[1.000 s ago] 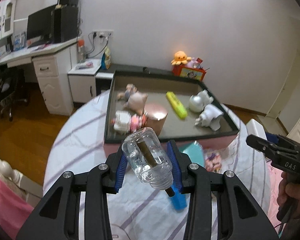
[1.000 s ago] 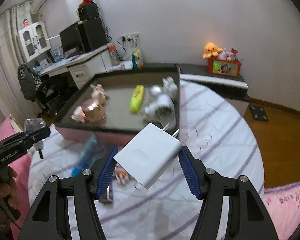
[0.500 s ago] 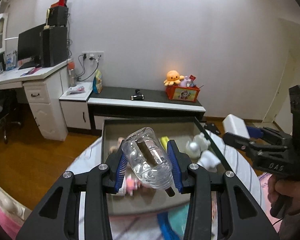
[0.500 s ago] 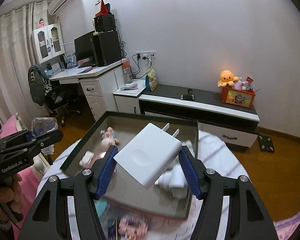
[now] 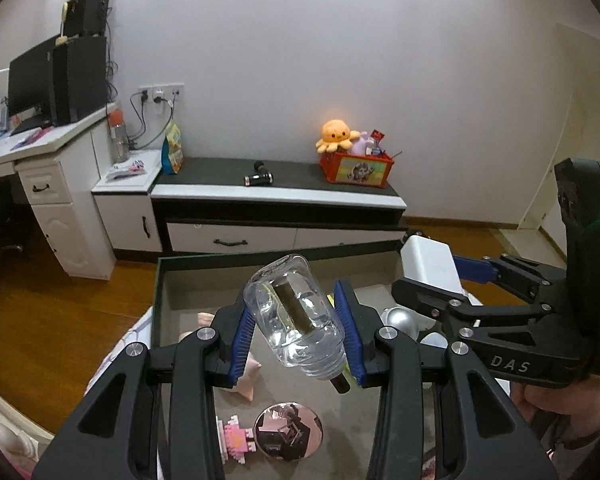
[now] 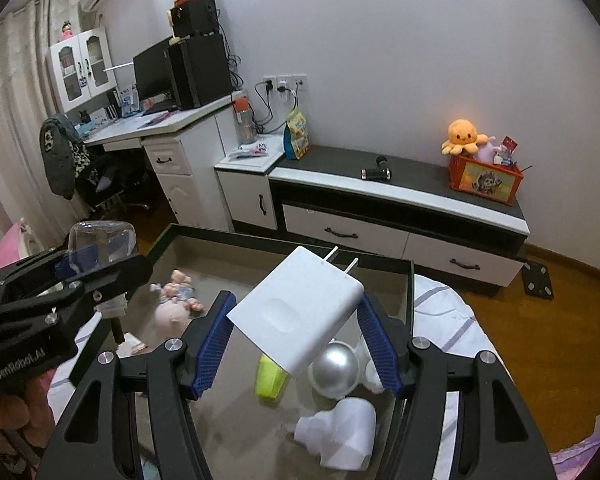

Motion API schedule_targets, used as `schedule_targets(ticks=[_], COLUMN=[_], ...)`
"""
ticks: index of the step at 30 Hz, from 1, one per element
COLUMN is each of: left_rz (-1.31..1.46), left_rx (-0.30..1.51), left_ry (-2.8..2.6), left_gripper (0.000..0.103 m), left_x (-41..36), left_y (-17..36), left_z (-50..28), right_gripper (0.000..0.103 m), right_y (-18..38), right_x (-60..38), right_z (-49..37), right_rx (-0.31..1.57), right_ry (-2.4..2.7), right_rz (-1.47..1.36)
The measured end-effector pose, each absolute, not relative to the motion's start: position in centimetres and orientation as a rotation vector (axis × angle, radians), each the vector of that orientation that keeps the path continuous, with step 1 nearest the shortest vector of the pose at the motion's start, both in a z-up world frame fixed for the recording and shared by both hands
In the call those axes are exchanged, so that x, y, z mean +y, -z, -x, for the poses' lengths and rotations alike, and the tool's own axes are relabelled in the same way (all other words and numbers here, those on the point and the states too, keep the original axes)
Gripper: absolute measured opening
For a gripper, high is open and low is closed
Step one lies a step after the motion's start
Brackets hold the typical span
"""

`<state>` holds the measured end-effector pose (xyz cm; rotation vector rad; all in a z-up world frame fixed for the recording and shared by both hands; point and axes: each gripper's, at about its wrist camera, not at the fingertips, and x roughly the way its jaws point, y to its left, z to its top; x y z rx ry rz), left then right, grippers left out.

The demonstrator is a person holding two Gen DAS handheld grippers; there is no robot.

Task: Organize rigid objects
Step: 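Lower the clear bottle into the box with the left tool while the right tool places the white charger, then withdraw both tools from the box back to the items on the bed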

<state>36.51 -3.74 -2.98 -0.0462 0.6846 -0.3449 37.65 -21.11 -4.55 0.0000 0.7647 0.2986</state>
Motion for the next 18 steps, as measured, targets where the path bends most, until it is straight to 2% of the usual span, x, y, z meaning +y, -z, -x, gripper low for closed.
schedule_targets(ticks=[6,7,8,9,11,12,14,15,18], left_rz=[0.045,0.047,0.048,0.048,0.051,0.053,0.055,0.055,0.059], left_rx=[0.726,0.724,0.721,0.714,0.698,0.693,0.678,0.667,0.643], left_ry=[0.315,0.31,0.303,0.293,0.279,0.275,0.26,0.252,0.249], left_gripper=[0.042,0.048,0.058,0.063,0.074,0.077,0.091,0.093,0.098], left_x=[-3.9,-3.7,-3.5,-3.3,-2.9,-2.7,-2.2,-2.0,-1.4], left_y=[4.2,4.2,4.2,4.1,3.9,3.8,3.4,3.2,2.5], left_z=[-37.5,-37.4,-37.3,-37.1,-36.4,-36.1,-35.4,-34.8,-33.1], right_gripper=[0.066,0.068,0.077,0.083,0.083,0.089,0.097,0.103,0.103], right_y=[6.1,6.2,6.2,6.2,6.2,6.1,5.8,5.7,5.3], right_x=[-21.3,-21.4,-21.4,-21.5,-21.7,-21.8,-22.1,-22.3,-22.7], right_z=[-38.9,-38.8,-38.9,-38.8,-38.5,-38.4,-37.8,-37.4,-36.0], right_rx=[0.785,0.784,0.783,0.779,0.78,0.782,0.776,0.774,0.774], right_ry=[-0.277,-0.277,-0.275,-0.269,-0.265,-0.261,-0.245,-0.237,-0.215], right_rz=[-0.017,-0.022,-0.025,-0.025,-0.028,-0.033,-0.049,-0.057,-0.07])
